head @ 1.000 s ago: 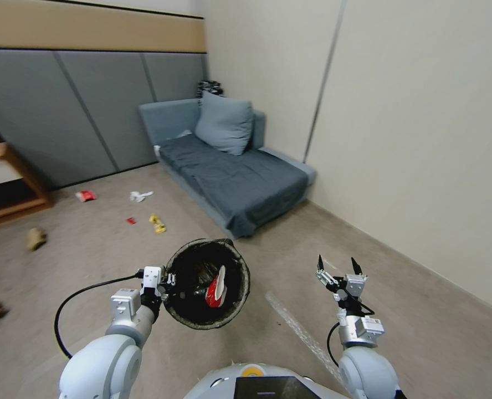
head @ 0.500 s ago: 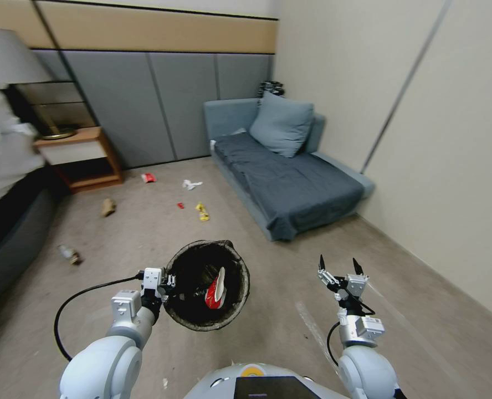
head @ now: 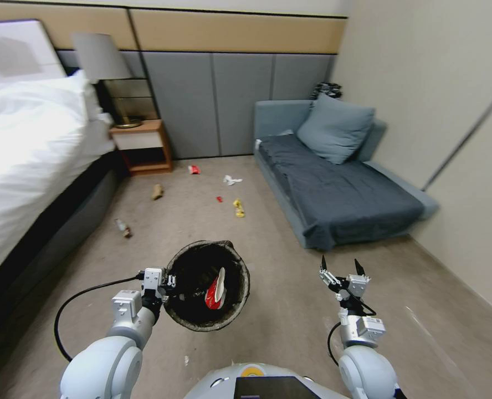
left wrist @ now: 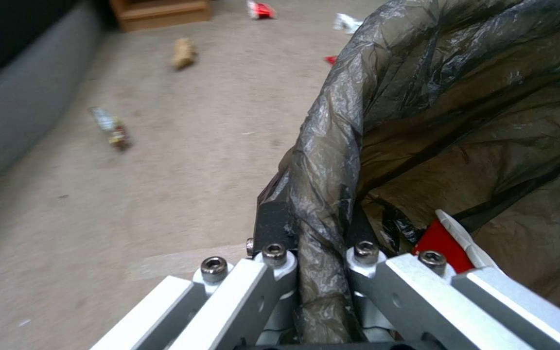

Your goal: Pick up the trash bin, then pick up the garbage from the floor and place it into the trash bin.

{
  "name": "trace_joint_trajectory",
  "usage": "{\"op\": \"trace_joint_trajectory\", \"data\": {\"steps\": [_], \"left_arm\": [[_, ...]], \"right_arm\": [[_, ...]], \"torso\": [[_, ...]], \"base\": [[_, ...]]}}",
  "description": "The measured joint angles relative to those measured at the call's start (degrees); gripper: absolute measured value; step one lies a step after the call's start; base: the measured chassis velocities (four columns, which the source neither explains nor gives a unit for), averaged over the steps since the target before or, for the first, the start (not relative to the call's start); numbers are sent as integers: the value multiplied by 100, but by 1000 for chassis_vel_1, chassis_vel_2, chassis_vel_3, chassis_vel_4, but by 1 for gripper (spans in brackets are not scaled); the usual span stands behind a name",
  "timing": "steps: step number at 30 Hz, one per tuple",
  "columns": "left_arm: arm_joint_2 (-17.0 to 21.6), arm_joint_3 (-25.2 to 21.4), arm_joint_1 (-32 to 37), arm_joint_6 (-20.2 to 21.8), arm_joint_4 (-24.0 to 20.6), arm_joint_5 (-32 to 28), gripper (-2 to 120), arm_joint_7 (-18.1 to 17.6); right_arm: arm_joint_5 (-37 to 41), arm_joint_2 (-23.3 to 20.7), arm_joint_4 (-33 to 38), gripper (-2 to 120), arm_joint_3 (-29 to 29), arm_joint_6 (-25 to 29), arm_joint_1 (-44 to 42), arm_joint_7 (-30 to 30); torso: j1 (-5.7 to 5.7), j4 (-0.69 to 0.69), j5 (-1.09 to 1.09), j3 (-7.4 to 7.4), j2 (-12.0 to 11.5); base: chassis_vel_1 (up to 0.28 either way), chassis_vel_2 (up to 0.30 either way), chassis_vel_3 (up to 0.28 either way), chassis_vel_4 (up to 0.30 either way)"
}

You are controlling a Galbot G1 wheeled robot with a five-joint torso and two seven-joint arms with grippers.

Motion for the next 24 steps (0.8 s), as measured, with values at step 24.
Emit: {"op": "trace_joint_trajectory", "data": {"steps": [24], "left_arm": [[-49, 19, 47, -109, 0, 72, 1, -19]], "right_arm": [[93, 18, -3, 100, -56, -258, 83, 138]], "torso": [[0, 0, 0, 0, 0]], "base": [[3, 6, 8, 5]]}}
